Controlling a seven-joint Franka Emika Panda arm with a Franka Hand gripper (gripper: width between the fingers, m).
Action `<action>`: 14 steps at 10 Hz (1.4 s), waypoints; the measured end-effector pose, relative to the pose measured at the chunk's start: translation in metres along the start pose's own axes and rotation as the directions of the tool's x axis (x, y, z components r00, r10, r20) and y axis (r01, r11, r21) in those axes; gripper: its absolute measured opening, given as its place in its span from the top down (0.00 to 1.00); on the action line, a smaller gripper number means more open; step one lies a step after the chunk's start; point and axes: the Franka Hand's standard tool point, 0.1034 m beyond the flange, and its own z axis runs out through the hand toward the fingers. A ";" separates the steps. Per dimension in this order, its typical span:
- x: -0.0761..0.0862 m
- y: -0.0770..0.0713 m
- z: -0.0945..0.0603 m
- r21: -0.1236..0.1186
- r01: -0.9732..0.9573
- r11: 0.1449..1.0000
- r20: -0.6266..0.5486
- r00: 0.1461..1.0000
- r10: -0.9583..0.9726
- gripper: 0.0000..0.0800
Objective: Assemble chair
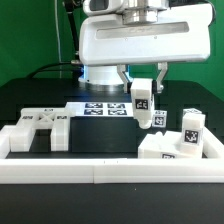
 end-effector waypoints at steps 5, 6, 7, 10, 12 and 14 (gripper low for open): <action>-0.007 -0.015 0.010 0.004 0.071 0.998 -0.039 0.997 -0.070 0.64; -0.006 -0.012 0.013 -0.002 0.115 0.993 -0.042 0.992 -0.115 0.64; -0.006 -0.006 0.016 -0.011 0.157 0.988 -0.042 0.987 -0.157 0.63; -0.006 -0.001 0.018 -0.016 0.172 0.985 -0.037 0.984 -0.172 0.63; -0.006 -0.001 0.018 -0.016 0.172 0.985 -0.036 0.984 -0.173 0.63; -0.007 -0.004 0.017 -0.013 0.175 0.984 -0.037 0.984 -0.175 0.63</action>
Offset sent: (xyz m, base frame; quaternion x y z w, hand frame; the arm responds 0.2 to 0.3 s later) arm 0.0116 0.0009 -0.0033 -0.0301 0.0300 -0.0479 0.9979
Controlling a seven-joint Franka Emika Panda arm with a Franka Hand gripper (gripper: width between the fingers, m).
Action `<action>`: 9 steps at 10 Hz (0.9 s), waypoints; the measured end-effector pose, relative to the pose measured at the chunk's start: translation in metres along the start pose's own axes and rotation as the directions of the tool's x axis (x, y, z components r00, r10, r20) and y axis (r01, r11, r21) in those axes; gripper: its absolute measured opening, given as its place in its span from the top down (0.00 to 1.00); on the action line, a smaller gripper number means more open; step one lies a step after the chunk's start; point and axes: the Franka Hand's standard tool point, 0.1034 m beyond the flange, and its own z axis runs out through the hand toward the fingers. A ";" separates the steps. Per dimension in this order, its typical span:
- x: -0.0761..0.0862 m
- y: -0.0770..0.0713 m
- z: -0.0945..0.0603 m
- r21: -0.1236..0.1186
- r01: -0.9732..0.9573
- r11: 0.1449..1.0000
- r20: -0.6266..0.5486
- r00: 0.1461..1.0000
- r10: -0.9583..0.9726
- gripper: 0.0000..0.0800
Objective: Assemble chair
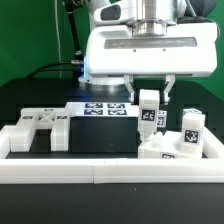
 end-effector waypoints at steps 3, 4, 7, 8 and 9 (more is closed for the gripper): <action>0.000 -0.003 0.000 0.000 0.009 1.000 -0.038 0.999 -0.009 0.63; -0.001 -0.003 0.001 -0.001 0.011 1.000 -0.044 0.999 -0.011 0.63; -0.002 -0.004 0.002 -0.001 0.013 1.000 -0.041 0.999 -0.013 0.63; -0.003 -0.004 0.003 -0.002 0.013 1.000 -0.039 0.999 -0.013 0.63; -0.005 -0.004 0.004 -0.002 0.016 1.000 -0.039 0.999 -0.016 0.63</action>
Offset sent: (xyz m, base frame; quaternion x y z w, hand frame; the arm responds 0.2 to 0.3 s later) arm -0.0034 0.0012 -0.0005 -0.0017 0.0624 0.0007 0.9981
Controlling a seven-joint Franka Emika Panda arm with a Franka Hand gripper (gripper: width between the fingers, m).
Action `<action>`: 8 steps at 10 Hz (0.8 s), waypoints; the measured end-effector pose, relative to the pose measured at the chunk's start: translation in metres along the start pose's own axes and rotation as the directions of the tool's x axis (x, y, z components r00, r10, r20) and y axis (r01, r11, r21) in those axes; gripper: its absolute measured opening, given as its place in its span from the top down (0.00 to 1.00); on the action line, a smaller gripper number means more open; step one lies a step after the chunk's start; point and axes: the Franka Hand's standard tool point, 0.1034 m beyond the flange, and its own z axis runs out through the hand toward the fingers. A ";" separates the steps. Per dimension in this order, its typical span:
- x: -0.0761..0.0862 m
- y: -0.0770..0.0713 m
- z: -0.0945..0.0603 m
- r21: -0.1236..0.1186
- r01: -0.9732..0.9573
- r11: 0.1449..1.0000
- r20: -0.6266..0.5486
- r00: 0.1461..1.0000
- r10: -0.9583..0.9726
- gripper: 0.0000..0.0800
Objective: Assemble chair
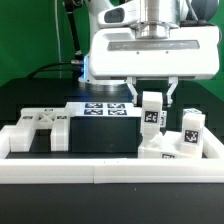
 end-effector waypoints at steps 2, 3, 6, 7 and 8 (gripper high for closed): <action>-0.001 -0.001 0.003 -0.002 0.006 1.000 -0.019 1.000 -0.006 0.63; 0.001 -0.001 0.004 -0.004 0.008 1.000 -0.043 0.999 -0.009 0.63; 0.001 -0.002 0.004 -0.003 0.010 1.000 -0.046 0.999 -0.010 0.63; 0.001 -0.002 0.004 -0.003 0.011 1.000 -0.048 0.999 -0.011 0.63; 0.002 -0.003 0.004 -0.003 0.012 1.000 -0.052 0.999 -0.012 0.63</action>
Offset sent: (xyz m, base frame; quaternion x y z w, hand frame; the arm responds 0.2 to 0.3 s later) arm -0.0005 0.0016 -0.0013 -0.0021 0.0000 0.0035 1.0000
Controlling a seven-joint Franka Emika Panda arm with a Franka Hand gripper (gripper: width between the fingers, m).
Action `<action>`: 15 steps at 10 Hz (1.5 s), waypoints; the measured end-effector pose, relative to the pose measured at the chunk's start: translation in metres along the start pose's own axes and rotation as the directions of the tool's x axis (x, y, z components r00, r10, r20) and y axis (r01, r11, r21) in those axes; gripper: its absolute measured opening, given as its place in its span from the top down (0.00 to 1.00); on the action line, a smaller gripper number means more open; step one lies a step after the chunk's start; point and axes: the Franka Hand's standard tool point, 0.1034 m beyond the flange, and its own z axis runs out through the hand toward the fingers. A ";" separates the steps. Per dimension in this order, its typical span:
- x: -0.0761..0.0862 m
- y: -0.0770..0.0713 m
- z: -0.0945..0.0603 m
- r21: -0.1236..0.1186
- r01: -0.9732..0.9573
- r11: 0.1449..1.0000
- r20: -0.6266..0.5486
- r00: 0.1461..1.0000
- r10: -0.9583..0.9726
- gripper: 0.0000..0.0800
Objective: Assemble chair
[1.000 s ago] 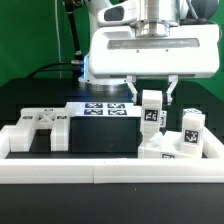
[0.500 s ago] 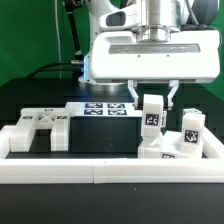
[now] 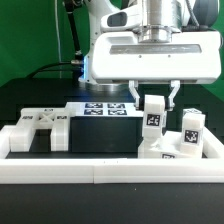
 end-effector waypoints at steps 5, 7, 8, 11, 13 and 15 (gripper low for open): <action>-0.003 0.003 -0.007 0.001 0.002 1.000 0.001 1.000 -0.002 0.63; -0.006 0.003 -0.004 -0.001 0.004 1.000 0.006 1.000 -0.004 0.63; -0.008 0.002 -0.002 -0.002 0.006 1.000 0.010 1.000 -0.006 0.63; -0.009 -0.001 0.000 0.000 0.012 1.000 0.013 1.000 -0.012 0.63; -0.014 -0.001 0.005 -0.003 0.015 1.000 0.020 1.000 -0.015 0.63; -0.015 0.000 0.007 -0.007 0.019 1.000 0.000 1.000 -0.019 0.63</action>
Offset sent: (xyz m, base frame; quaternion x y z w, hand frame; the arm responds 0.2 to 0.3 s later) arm -0.0216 -0.0006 0.0130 -0.0031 -0.0036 -0.0019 1.0000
